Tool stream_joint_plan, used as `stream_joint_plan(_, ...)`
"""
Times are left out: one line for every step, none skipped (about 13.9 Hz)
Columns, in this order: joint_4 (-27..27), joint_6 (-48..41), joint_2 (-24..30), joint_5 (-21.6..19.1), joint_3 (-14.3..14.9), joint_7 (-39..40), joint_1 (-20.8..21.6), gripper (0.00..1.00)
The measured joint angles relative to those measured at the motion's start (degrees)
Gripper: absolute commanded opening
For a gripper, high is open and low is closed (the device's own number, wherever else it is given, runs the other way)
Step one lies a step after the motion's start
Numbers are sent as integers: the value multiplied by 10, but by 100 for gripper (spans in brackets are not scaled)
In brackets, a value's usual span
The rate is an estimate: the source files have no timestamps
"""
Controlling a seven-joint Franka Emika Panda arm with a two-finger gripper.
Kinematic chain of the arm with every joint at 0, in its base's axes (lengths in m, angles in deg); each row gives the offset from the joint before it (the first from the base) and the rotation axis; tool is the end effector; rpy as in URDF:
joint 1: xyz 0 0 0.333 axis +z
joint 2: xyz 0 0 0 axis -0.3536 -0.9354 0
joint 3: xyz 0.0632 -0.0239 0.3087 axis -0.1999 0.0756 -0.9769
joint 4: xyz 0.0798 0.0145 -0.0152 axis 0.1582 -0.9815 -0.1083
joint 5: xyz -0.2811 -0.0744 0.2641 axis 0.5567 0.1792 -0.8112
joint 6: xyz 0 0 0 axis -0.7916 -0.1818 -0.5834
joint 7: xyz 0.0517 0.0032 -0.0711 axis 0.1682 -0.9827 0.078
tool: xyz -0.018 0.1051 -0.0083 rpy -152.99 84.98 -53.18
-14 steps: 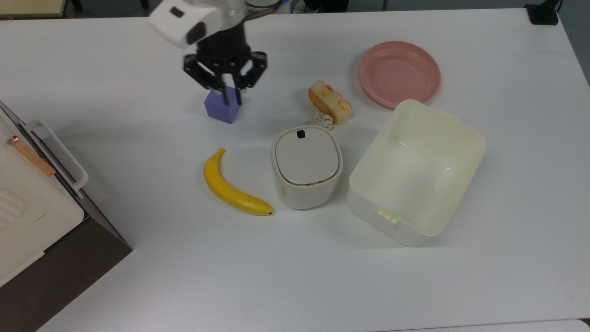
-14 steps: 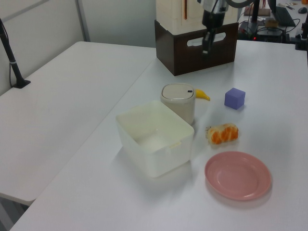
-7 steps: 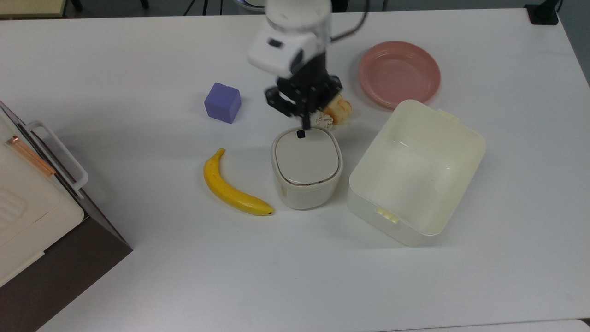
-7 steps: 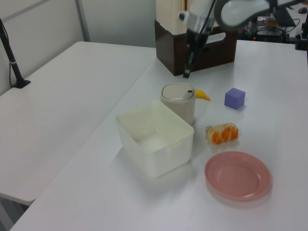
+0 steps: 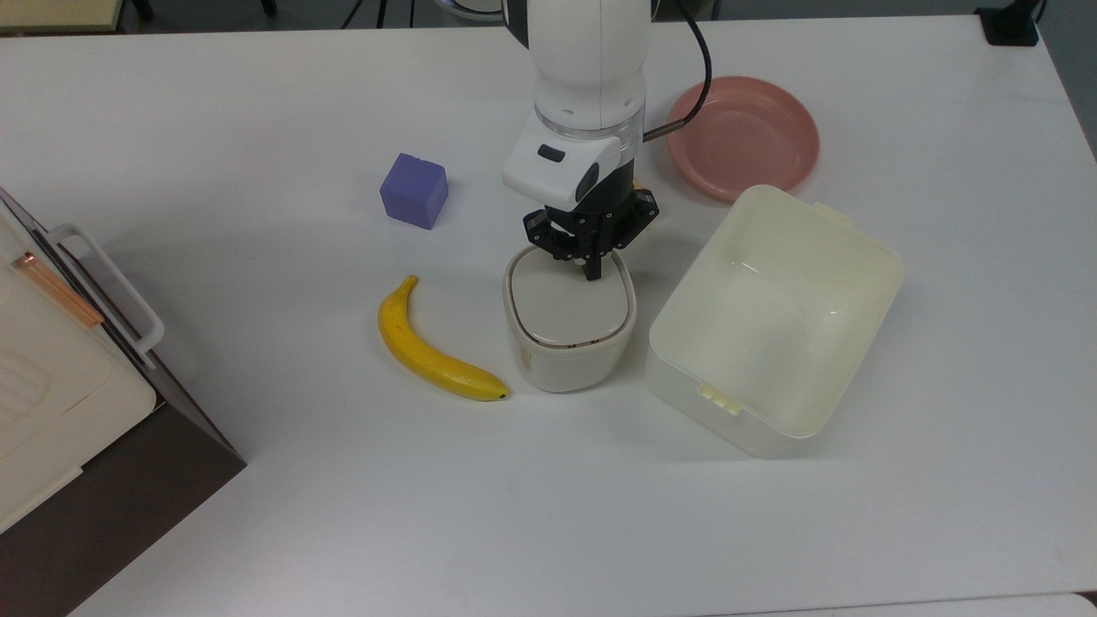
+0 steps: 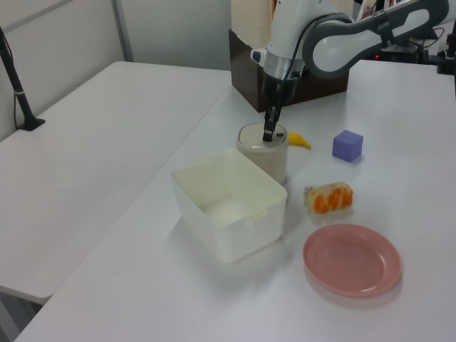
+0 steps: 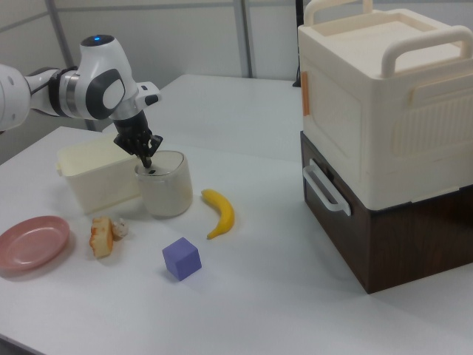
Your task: Open the trash can
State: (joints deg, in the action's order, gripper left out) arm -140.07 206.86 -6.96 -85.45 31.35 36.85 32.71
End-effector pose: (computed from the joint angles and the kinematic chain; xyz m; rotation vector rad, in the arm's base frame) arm 0.6625 0.1326 0.4408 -3.0629 -0.3612 -0.3169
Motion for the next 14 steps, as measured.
stream_joint_plan(1,0,0,0,1,0,-1,3)
stream_joint_plan(3,-3,2,0,2,0,-1,13)
stream_joint_plan(6,-15,8,0,5,0,-3,56)
stream_joint_plan(12,-45,23,0,10,0,-11,98)
stream_joint_plan(15,-68,38,0,12,0,-19,100)
stream_joint_plan(17,-95,55,0,13,0,-28,100)
stream_joint_plan(18,-122,73,0,13,0,-38,100)
stream_joint_plan(18,-158,96,0,14,0,-52,100)
stream_joint_plan(18,-174,107,0,14,0,-62,100)
stream_joint_plan(17,-186,116,0,14,0,-73,100)
stream_joint_plan(17,-195,124,0,15,0,-85,100)
stream_joint_plan(17,-209,132,0,15,0,-103,100)
stream_joint_plan(17,-219,135,0,16,0,-112,100)
stream_joint_plan(17,-230,138,0,16,0,-120,100)
